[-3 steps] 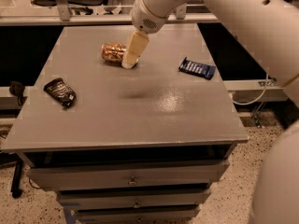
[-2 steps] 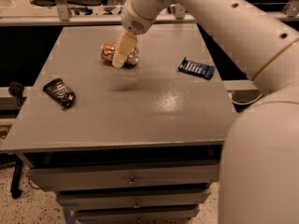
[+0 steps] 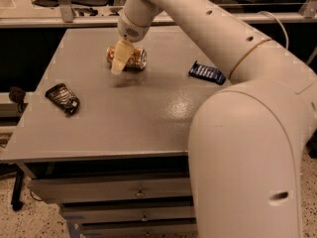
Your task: Place orange can upright
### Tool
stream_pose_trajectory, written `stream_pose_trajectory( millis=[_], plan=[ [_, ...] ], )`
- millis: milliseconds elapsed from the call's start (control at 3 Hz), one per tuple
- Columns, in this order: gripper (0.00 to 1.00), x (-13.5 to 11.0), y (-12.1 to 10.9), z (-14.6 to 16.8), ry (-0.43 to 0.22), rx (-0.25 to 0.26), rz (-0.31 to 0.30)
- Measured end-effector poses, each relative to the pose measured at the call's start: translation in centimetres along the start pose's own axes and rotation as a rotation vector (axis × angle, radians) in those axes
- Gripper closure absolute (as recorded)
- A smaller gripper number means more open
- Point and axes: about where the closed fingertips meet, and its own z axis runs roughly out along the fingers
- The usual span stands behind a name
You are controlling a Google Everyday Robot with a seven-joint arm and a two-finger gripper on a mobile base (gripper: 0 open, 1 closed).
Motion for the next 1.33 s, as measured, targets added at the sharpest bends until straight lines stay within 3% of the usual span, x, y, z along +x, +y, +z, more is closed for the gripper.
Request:
stream_pose_trajectory(
  millis=[667, 1333],
  plan=[
    [0.00, 0.5, -0.4, 3.0, 0.116, -0.026, 0.035],
    [0.41, 0.6, -0.8, 3.9, 0.233, -0.037, 0.081]
  ],
)
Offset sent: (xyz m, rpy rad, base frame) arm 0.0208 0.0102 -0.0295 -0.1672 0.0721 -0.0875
